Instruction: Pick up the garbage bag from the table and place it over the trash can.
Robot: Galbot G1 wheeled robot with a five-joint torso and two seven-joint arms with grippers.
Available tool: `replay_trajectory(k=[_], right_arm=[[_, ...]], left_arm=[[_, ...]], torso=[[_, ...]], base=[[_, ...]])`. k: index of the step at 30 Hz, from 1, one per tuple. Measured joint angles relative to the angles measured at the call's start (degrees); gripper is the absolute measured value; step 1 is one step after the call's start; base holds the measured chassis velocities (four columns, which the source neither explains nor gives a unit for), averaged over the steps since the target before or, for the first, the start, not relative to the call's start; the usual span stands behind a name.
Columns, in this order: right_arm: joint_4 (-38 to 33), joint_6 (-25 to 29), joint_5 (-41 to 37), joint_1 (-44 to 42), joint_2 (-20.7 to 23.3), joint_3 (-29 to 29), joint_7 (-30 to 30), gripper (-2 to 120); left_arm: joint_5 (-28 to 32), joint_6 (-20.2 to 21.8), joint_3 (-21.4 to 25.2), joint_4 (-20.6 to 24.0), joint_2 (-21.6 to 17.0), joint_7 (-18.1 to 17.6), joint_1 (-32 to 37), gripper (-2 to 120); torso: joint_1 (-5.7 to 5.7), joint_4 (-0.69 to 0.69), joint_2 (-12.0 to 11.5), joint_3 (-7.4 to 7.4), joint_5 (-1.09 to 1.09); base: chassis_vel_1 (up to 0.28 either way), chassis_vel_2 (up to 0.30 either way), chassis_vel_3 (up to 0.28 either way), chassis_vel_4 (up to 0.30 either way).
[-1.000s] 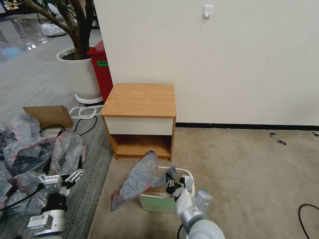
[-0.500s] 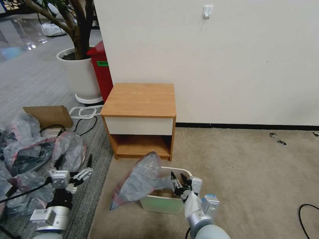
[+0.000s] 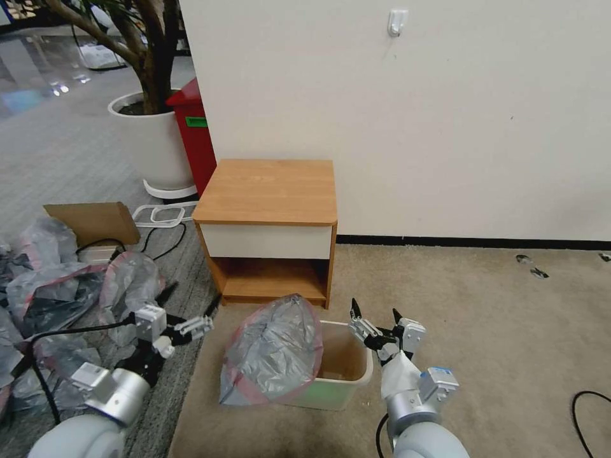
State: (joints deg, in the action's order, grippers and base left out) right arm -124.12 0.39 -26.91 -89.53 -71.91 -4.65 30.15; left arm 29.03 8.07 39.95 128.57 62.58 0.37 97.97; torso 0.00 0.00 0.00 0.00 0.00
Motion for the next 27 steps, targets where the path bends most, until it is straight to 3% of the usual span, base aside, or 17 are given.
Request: replay_trajectory(k=[1,2,3,5,6,7,15,27], right_arm=[[0.00,0.00,0.00,0.00,0.00,0.00,0.00,100],[0.28,0.44,0.73,0.02,-0.77,0.41,-0.01,100],[0.38,0.78,1.27,0.00,-1.20,0.70,-0.02,100],[0.36,1.27,2.02,-0.31,-1.74,1.07,-0.02,100],[0.36,1.27,2.02,-0.31,-1.74,1.07,-0.02,100],[0.21,1.55,2.39,-0.73,-1.87,1.18,-0.02,100],[-0.27,2.67,4.14,-2.36,-2.00,0.88,-0.55,100],[0.15,3.61,6.12,-2.84,-2.68,1.88,-1.07,100]], left_arm=[[0.00,0.00,0.00,0.00,0.00,0.00,0.00,100],[2.42,8.82,0.50,0.91,-0.06,1.08,-1.52,100],[3.28,12.99,0.47,0.95,-0.25,1.59,-2.47,100],[3.13,19.25,-0.06,-0.03,-0.62,2.50,-3.98,100],[3.13,19.25,-0.06,-0.03,-0.62,2.50,-3.98,100],[1.92,21.95,-0.72,-1.29,-0.73,3.20,-4.64,100],[1.95,27.16,-4.62,-6.05,0.43,7.70,-6.14,100],[6.74,29.38,-7.82,-7.23,2.38,8.63,-7.79,100]], torso=[[0.00,0.00,0.00,0.00,0.00],[0.00,-0.01,0.00,0.00,0.01],[0.00,0.00,0.00,0.00,0.01],[0.00,0.00,0.00,0.00,0.01],[0.00,0.00,0.00,0.00,0.01],[0.00,0.00,0.00,0.00,0.00],[0.00,0.00,0.00,0.00,-0.01],[0.00,0.00,0.00,0.00,0.00]], base=[[0.000,0.000,0.000,0.000],[0.000,0.000,0.000,0.000],[0.000,0.000,0.000,0.000],[0.000,0.000,0.000,0.000],[0.000,0.000,0.000,0.000],[0.000,0.000,0.000,0.000],[0.000,0.000,0.000,0.000],[0.000,0.000,0.000,0.000]])
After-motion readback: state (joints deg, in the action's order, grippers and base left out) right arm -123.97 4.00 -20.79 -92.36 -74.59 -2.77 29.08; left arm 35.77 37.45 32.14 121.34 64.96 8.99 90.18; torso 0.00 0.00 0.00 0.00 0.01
